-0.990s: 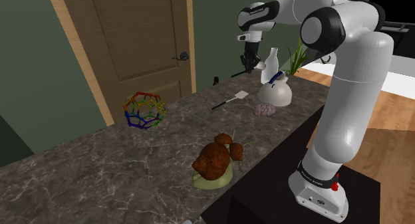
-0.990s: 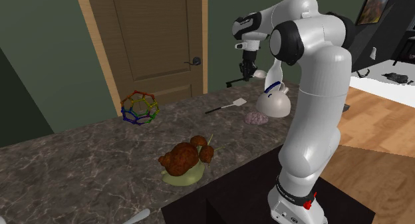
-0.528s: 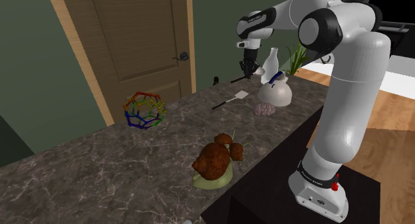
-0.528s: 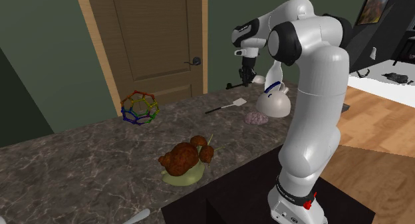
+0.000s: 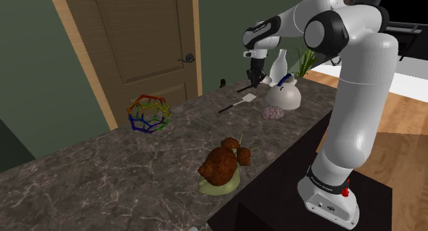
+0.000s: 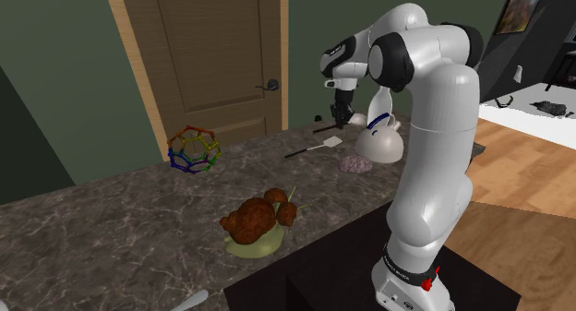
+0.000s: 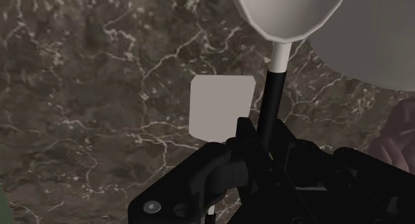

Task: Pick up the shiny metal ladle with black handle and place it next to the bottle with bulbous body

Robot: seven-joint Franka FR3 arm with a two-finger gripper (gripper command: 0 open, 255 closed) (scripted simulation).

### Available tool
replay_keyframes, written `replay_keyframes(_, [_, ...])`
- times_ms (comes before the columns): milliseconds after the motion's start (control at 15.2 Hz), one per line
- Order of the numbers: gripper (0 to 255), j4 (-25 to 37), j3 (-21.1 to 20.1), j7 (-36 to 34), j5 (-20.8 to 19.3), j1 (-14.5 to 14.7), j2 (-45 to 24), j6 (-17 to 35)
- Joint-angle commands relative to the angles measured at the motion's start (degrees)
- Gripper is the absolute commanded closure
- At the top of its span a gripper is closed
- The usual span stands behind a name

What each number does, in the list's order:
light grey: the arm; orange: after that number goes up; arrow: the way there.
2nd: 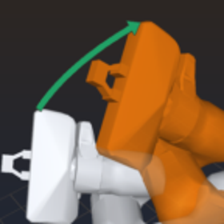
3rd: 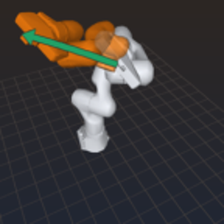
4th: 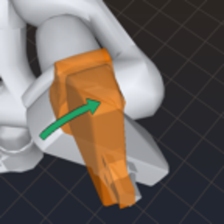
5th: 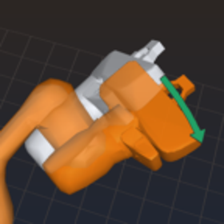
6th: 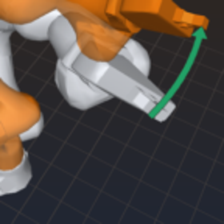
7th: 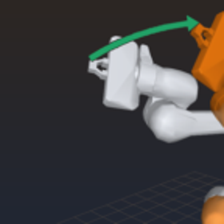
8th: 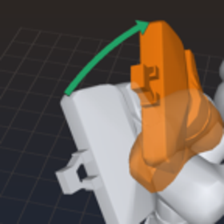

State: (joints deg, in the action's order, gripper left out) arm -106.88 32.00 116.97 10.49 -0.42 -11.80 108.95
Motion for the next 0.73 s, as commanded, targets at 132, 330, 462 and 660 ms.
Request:
replay_keyframes(132, [255, -1.7, -0.2, 0.7, 0.8, -0.2, -1.2, 2.7])
replay_keyframes(330, [255, -2.9, -0.4, 1.3, 1.6, -0.3, -2.2, 4.7])
replay_keyframes(462, [255, -3.6, -0.6, 1.7, 2.1, -0.4, -3.0, 6.0])
replay_keyframes(660, [255, -4.6, -0.8, 2.3, 2.9, -0.6, -4.1, 7.9])
